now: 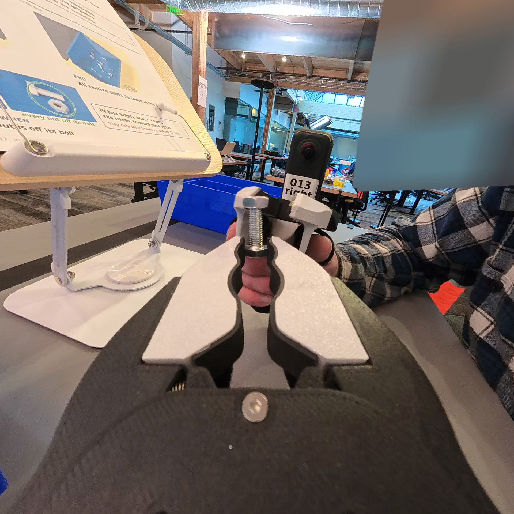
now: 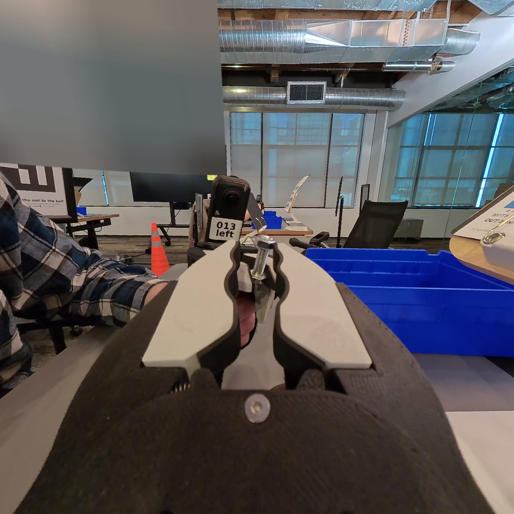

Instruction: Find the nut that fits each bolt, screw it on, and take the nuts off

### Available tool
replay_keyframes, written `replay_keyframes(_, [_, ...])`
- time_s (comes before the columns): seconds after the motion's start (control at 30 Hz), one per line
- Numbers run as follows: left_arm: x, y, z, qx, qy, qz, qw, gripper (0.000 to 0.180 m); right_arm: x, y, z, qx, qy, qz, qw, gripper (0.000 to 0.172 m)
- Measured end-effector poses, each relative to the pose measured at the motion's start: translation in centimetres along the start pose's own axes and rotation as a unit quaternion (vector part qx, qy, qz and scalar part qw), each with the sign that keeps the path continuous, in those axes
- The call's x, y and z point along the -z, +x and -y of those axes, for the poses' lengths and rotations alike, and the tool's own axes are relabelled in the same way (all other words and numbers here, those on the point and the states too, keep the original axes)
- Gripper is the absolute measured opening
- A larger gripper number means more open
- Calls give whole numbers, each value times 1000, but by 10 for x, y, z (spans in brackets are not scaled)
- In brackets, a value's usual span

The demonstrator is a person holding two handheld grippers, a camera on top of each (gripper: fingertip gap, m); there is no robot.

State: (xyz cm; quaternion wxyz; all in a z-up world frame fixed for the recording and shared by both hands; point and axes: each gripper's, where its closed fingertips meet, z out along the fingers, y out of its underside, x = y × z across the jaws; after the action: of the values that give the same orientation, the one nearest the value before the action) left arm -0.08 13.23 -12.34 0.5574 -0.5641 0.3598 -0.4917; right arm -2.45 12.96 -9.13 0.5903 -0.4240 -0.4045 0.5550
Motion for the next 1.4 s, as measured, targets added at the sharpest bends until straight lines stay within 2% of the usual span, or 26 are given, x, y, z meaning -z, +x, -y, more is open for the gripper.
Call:
replay_keyframes(0.13, [-1,1,-2,0,-3,-4,1000,14,1,4,0,-6,1,-8,1000,28])
replay_keyframes(0.27, [-4,4,-6,-2,-13,-10,1000,14,-3,1,-2,-12,-5,-3,1000,44])
replay_keyframes(0.43, [-4,4,-7,-6,-16,-6,1000,14,-4,-5,-4,-12,-8,17,1000,36])
replay_keyframes(0.8, [0,-1,-3,-1,-6,1,1000,14,0,-2,-1,-9,-1,10,1000,32])
replay_keyframes(1.0, [-4,2,-8,-4,-18,-8,1000,14,-1,0,-2,-18,-1,4,1000,43])
replay_keyframes(1.4, [0,-3,-5,-7,-16,6,1000,14,-2,-5,-2,-19,-3,21,1000,40])
